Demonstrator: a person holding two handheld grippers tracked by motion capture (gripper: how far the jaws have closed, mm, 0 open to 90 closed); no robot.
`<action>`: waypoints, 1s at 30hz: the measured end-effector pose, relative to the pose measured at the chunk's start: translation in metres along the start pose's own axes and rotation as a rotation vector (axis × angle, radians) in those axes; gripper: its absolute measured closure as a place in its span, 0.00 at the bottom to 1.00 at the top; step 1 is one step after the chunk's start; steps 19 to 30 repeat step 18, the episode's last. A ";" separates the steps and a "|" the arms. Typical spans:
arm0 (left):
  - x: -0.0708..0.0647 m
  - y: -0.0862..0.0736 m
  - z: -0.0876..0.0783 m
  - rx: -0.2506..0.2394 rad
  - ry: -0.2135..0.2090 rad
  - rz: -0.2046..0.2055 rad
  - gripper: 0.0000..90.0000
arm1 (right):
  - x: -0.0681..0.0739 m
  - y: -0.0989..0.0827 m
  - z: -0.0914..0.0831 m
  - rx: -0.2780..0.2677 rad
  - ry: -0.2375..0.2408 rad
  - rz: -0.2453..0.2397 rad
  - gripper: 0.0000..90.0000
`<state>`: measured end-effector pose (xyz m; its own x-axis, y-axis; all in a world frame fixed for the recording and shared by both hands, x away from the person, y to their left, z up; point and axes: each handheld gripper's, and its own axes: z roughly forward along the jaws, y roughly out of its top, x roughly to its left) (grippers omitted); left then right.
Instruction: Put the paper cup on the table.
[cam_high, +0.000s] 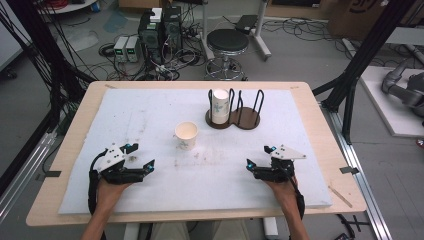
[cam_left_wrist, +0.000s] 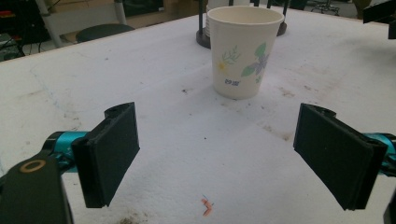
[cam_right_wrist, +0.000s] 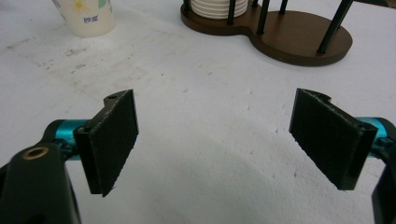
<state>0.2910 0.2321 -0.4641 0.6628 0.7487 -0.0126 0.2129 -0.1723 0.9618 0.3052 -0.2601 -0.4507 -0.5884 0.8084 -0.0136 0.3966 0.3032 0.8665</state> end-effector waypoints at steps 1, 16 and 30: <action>0.000 0.000 0.000 -0.001 0.000 -0.001 0.16 | 0.000 0.000 0.000 -0.002 -0.001 -0.006 0.18; 0.001 -0.001 -0.002 -0.014 -0.006 -0.011 0.16 | 0.000 0.000 -0.001 -0.009 0.006 -0.010 0.18; 0.001 -0.001 -0.002 -0.014 -0.006 -0.011 0.16 | 0.000 0.000 0.000 -0.005 0.008 -0.011 0.18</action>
